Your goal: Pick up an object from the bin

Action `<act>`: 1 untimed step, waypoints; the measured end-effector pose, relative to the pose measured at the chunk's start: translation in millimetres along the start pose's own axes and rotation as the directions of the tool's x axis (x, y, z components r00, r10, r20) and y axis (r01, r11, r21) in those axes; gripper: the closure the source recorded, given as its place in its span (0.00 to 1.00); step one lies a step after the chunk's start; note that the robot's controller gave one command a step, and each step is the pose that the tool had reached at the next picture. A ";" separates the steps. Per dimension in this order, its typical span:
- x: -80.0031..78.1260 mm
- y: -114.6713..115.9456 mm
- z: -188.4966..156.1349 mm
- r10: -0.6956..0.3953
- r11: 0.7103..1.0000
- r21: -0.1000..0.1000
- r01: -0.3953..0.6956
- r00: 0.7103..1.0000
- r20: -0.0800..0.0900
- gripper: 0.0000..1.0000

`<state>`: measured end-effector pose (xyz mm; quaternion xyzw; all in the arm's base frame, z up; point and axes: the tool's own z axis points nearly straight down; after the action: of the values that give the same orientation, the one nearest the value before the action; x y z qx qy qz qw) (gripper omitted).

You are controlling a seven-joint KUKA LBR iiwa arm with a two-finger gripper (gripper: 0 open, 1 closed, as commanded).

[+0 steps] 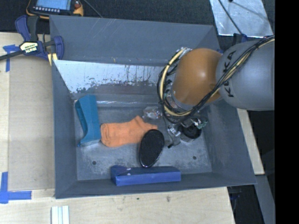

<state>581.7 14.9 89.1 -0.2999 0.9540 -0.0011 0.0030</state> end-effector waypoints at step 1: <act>-22.0 25.3 19.9 -0.126 0.992 0.000 0.126 0.992 0.007 1.00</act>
Offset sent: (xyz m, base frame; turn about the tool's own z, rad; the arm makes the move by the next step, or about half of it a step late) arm 0.0000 0.0000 0.0000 0.0000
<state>585.4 48.2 69.2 -0.3596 0.9331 0.0001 0.0062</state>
